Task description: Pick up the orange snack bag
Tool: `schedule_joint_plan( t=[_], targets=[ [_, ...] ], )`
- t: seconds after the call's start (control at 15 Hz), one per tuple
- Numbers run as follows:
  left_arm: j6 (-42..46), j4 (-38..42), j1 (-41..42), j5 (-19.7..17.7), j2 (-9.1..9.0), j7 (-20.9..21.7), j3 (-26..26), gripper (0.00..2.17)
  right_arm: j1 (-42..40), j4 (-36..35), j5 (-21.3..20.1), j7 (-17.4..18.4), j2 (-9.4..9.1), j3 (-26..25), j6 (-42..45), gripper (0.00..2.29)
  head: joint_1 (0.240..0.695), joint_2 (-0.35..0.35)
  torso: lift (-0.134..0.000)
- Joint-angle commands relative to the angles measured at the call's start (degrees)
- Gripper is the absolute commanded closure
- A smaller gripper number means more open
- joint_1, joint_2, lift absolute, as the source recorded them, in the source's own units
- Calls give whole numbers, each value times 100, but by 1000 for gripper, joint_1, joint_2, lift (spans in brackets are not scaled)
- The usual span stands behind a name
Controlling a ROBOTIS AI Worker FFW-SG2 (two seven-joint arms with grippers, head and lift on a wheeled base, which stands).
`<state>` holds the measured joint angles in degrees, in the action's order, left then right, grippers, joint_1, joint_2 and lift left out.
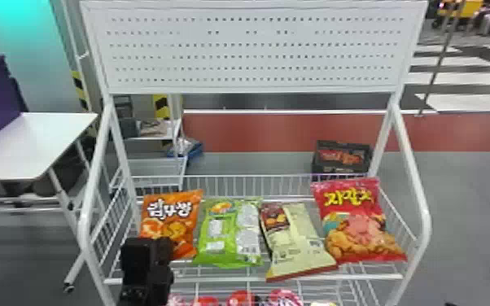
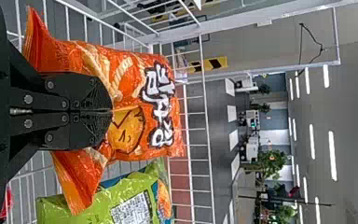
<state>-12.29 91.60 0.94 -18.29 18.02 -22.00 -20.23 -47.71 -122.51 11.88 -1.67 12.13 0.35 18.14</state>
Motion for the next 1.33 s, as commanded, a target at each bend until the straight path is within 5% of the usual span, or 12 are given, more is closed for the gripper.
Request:
schedule_joint_plan(
  t=[0.0, 0.6, 0.93, 1.27],
  targets=[
    [2, 95, 37, 1, 9, -6, 2, 1207, 7, 7, 8, 0, 0, 0, 0, 194, 499, 0, 0],
    [108, 1668, 952, -192, 132, -173, 476, 1204, 25, 25, 16, 0, -9, 9, 0, 194, 499, 0, 0],
    [372, 2732, 2164, -140, 413, -173, 758, 1204, 51, 60, 25, 0, -9, 26, 0, 194, 499, 0, 0],
    [1602, 3207, 3307, -43, 659, -200, 898, 1200, 69, 104, 25, 9, -18, 35, 0, 194, 499, 0, 0]
  ],
)
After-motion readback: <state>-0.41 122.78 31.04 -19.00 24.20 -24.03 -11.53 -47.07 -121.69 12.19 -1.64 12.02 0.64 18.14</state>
